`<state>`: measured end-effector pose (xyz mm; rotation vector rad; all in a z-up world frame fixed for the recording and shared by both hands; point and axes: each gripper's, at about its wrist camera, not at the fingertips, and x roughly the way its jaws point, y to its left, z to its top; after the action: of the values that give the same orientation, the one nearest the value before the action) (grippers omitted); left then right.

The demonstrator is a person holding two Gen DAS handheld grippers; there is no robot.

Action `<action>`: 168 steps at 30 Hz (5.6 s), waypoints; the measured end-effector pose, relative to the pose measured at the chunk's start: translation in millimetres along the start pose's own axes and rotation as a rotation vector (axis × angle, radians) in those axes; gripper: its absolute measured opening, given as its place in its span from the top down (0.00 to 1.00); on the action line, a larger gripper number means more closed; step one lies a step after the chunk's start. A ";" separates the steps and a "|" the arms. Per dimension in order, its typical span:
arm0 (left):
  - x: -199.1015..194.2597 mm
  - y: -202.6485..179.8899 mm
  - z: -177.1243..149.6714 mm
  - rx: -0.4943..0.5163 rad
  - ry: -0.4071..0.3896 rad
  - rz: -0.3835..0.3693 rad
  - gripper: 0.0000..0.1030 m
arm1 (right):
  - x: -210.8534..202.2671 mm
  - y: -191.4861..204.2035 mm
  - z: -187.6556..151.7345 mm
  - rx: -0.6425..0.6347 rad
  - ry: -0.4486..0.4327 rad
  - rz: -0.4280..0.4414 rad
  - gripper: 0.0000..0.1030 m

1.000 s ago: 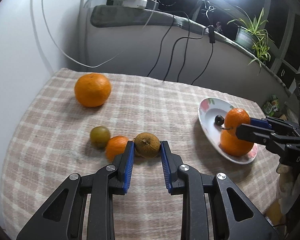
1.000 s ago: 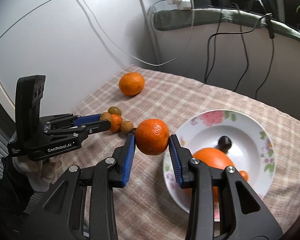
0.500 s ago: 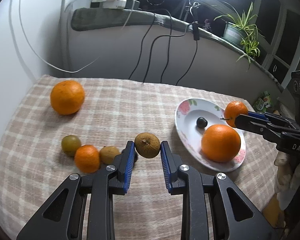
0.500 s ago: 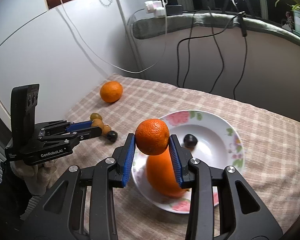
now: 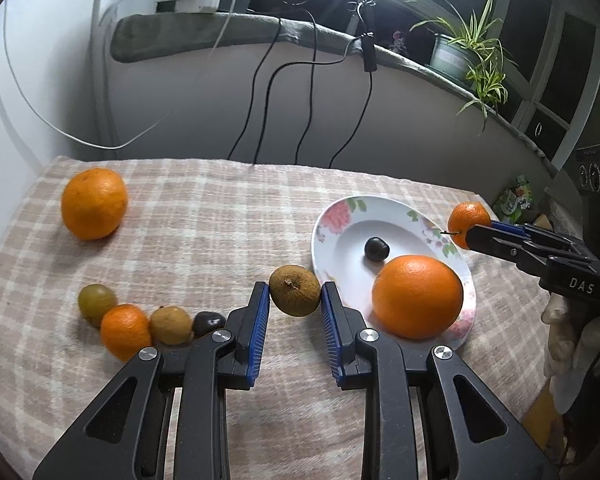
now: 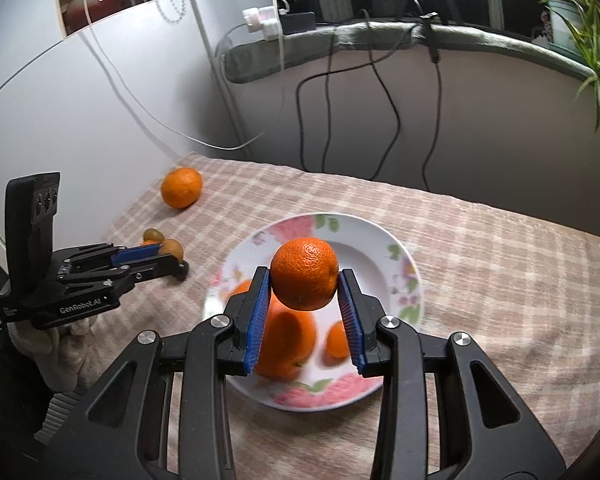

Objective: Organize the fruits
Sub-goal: 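Lower both fruits into the white plate and open both grippers, then move both open grippers back toward the large orange on the table, then close the right gripper around the large orange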

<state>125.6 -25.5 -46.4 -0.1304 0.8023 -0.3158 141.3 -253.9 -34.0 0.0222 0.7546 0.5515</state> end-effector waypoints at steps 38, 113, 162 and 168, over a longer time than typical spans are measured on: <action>26.4 -26.4 9.2 0.063 0.032 -0.004 0.76 | 18.3 -45.8 -17.6 0.066 0.074 -0.053 0.65; -34.1 73.2 4.5 -0.006 -0.130 0.214 0.25 | 36.6 53.5 54.6 -0.004 -0.033 0.064 0.10; 34.2 192.3 37.7 -0.291 -0.018 0.054 0.25 | 281.0 157.9 122.6 0.094 0.399 0.321 0.24; 38.4 193.6 40.2 -0.300 -0.007 0.045 0.25 | 285.2 160.1 121.7 0.106 0.408 0.354 0.32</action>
<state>223.8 144.8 -90.2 -0.3938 0.8407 -0.1506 315.7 42.3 -94.1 0.1476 1.1889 0.8667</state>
